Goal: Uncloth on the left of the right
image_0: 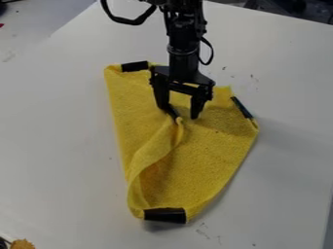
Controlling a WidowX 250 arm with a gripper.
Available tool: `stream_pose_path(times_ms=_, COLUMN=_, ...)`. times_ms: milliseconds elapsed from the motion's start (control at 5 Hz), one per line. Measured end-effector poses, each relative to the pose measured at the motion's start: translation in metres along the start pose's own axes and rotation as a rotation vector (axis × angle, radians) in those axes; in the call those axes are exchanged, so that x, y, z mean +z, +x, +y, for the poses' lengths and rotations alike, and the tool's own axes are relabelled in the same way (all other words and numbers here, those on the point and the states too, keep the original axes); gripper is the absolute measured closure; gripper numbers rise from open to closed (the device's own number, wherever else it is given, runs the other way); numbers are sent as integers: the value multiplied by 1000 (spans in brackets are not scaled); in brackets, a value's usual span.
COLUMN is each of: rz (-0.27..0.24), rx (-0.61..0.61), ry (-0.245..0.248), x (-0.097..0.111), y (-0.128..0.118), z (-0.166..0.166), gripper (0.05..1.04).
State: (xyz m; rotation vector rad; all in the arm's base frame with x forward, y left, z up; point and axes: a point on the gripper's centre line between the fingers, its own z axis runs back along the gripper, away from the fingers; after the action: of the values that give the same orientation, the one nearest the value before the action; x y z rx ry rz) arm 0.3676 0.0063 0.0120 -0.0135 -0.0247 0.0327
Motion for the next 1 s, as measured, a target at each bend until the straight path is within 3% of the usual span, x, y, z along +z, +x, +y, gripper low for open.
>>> stream_pose_path(times_ms=400, rz=-4, rx=9, ry=-13, x=-5, y=-6, z=8, gripper=675)
stream_pose_path(times_ms=600, rz=8, rx=2, ry=-11, x=-4, y=-8, z=10, gripper=876)
stream_pose_path(times_ms=800, rz=-17, rx=-5, ry=30, x=24, y=-8, z=13, gripper=995)
stream_pose_path(times_ms=1000, rz=-62, rx=48, ry=93, x=55, y=-27, z=26, gripper=1023)
